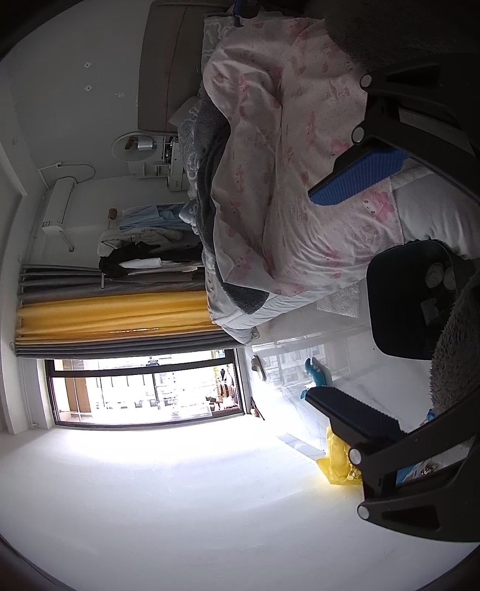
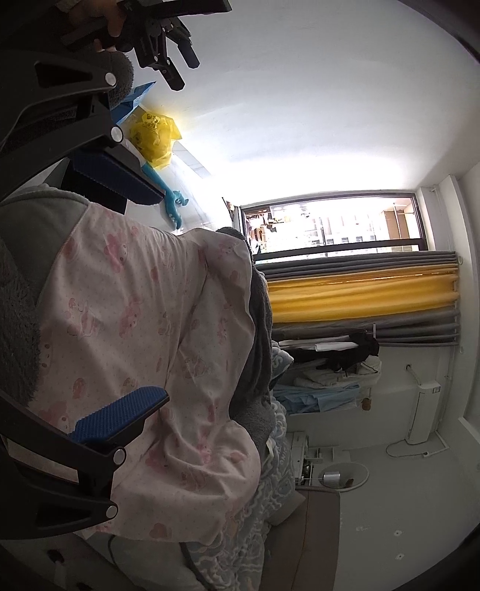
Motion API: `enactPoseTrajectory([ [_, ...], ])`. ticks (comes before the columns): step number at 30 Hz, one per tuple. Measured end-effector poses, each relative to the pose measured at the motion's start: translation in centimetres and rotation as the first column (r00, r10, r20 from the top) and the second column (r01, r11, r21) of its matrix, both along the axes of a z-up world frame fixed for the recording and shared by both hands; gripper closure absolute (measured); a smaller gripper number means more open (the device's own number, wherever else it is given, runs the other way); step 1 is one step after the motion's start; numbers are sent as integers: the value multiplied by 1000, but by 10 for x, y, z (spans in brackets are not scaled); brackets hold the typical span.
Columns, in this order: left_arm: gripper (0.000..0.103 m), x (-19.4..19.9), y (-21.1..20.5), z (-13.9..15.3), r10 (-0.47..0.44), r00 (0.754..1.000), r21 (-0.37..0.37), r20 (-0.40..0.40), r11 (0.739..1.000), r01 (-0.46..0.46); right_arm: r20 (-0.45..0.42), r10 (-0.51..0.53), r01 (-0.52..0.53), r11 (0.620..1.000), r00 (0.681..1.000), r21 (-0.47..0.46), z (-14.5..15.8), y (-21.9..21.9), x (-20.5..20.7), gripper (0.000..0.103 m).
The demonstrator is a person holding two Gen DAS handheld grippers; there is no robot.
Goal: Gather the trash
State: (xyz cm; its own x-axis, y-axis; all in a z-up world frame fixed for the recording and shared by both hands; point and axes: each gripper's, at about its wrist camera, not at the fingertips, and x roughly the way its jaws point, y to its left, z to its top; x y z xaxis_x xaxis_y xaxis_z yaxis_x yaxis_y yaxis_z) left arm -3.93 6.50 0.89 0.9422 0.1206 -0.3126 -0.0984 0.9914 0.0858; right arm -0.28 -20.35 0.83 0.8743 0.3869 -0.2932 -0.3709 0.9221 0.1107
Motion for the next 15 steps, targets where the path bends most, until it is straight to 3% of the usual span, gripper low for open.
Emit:
enactPoseTrajectory([
  [15, 3, -5, -1, -1, -2, 1000, 2, 19, 1000, 2, 6, 58, -58, 998, 998, 0, 0, 4, -3, 3],
])
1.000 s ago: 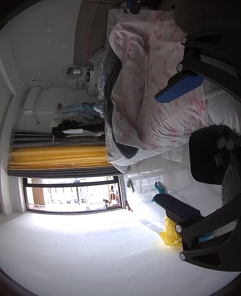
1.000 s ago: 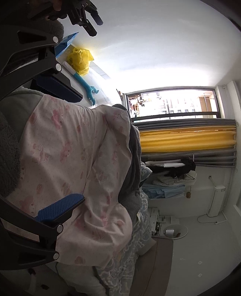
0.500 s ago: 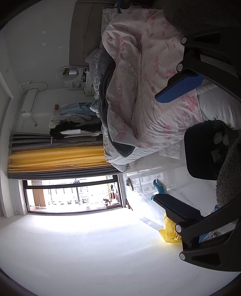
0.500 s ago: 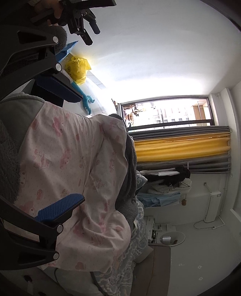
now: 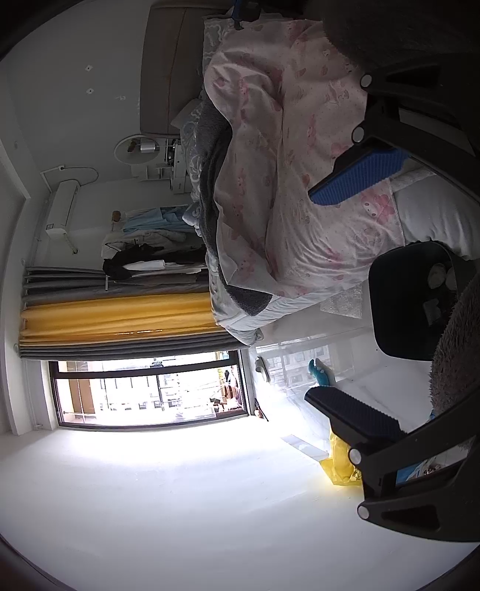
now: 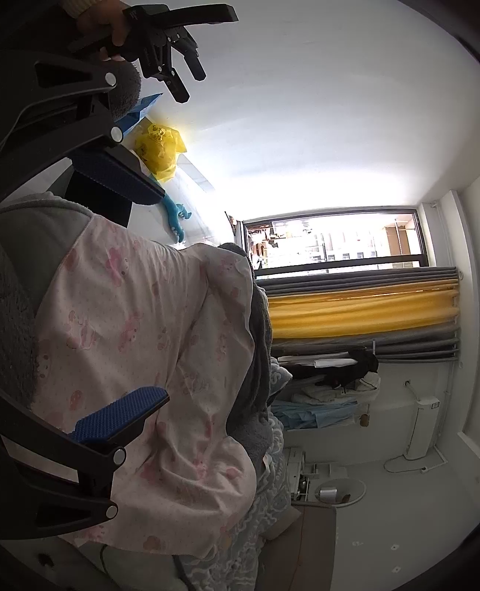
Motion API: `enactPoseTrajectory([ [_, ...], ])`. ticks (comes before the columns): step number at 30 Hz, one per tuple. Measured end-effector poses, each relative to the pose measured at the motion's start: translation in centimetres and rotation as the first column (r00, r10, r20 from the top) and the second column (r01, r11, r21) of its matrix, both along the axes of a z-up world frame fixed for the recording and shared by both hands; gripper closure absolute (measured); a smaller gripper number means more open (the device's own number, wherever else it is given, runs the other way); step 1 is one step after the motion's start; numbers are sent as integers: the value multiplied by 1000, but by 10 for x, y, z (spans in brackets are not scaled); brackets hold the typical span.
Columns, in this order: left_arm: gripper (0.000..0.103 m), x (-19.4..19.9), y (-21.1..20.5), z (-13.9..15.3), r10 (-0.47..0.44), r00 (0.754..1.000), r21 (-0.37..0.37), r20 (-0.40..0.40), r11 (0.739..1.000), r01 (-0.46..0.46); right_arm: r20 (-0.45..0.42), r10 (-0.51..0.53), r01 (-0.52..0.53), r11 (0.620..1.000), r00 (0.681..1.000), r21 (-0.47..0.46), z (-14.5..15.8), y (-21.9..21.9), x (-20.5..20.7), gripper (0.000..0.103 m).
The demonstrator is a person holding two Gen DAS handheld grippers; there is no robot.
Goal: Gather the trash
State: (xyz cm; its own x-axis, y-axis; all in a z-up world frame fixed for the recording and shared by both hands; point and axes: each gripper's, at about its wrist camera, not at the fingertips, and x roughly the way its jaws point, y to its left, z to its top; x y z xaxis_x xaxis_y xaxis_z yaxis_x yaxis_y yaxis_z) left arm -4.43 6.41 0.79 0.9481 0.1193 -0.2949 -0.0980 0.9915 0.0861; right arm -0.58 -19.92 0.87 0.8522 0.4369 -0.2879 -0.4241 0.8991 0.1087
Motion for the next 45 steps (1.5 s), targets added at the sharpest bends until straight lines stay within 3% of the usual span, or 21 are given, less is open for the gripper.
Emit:
enactPoseTrajectory([
  [45, 3, 0, -2, 1, 7, 1000, -12, 3, 1000, -7, -6, -1, 1, 1000, 1000, -3, 0, -3, 3, 3],
])
